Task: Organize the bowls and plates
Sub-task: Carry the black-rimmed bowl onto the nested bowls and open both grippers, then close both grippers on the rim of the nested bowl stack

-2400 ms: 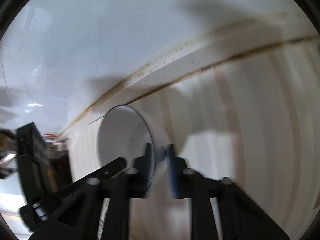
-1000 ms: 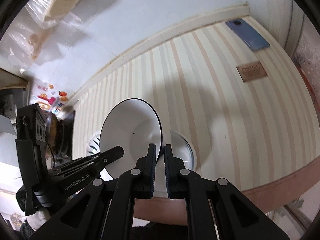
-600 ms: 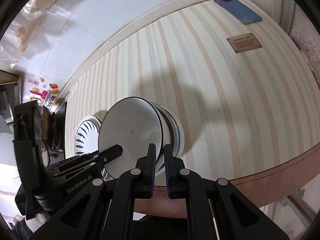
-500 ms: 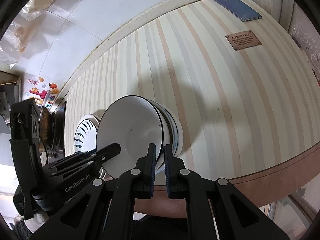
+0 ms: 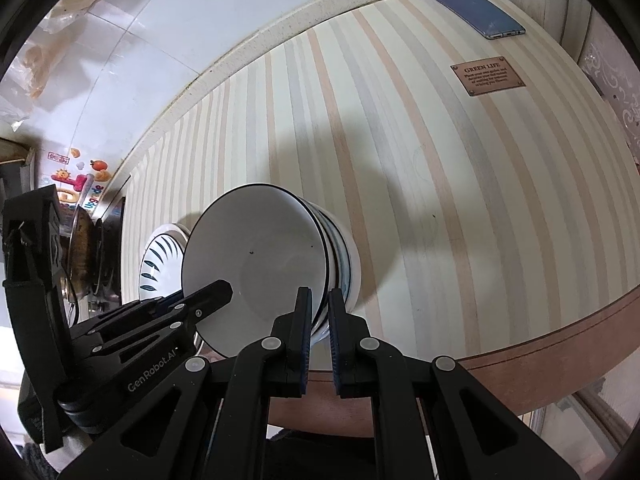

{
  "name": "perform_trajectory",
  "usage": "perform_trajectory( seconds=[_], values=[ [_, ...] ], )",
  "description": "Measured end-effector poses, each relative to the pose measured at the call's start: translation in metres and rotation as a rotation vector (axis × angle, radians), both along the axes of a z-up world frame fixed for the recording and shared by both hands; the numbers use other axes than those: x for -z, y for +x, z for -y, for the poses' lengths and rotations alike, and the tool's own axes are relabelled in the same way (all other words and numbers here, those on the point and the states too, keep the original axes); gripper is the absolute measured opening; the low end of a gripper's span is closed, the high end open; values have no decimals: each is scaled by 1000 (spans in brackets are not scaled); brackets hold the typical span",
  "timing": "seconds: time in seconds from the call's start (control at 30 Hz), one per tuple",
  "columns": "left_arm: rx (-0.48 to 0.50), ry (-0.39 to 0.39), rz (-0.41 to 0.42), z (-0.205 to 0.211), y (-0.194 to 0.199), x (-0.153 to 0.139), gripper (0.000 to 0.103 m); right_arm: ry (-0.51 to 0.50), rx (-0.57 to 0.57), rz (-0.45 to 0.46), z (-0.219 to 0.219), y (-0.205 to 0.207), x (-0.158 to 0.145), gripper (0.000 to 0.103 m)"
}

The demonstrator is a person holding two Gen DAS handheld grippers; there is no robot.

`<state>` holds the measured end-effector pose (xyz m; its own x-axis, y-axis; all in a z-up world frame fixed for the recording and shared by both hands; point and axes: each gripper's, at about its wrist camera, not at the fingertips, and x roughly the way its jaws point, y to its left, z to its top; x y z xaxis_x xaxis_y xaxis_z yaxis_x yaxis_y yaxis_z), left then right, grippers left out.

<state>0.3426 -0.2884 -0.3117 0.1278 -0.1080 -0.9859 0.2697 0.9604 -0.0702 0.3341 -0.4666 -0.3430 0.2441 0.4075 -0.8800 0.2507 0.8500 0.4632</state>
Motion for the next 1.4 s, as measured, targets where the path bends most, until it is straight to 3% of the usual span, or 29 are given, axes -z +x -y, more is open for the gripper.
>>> perform_trajectory(
  seconds=[0.33, 0.5, 0.57, 0.63, 0.7, 0.73, 0.83, 1.0, 1.13, 1.2, 1.4],
  values=[
    [24, 4, -15, -3, -2, -1, 15, 25, 26, -27, 3, 2, 5, 12],
    [40, -2, -11, -9, -9, -20, 18, -5, 31, -39, 1, -2, -8, 12],
    [51, -6, 11, -13, -15, -36, 19, -49, 20, -32, -2, -7, -21, 22],
    [55, -24, 39, -19, -22, -54, 20, -81, 16, -12, -3, -15, -40, 58],
    [65, -39, 60, -25, -27, -70, 22, -111, 16, 24, -6, -24, -61, 68],
    [67, -50, 70, -29, -29, -79, 23, -122, 13, 35, -8, -29, -69, 69],
    [75, -92, 105, -41, -35, -108, 30, -154, 5, 67, -11, -42, -94, 76],
    [78, -134, 159, -54, -42, -140, 73, -208, -15, 121, -19, -61, -137, 86],
    [78, -168, 167, -63, -47, -155, 76, -242, -18, 161, -25, -71, -163, 90],
    [74, -189, 158, -65, -49, -158, 90, -239, -16, 175, -27, -75, -173, 90],
    [65, -209, 137, -67, -50, -158, 92, -237, -12, 174, -28, -79, -178, 91]
  ],
)
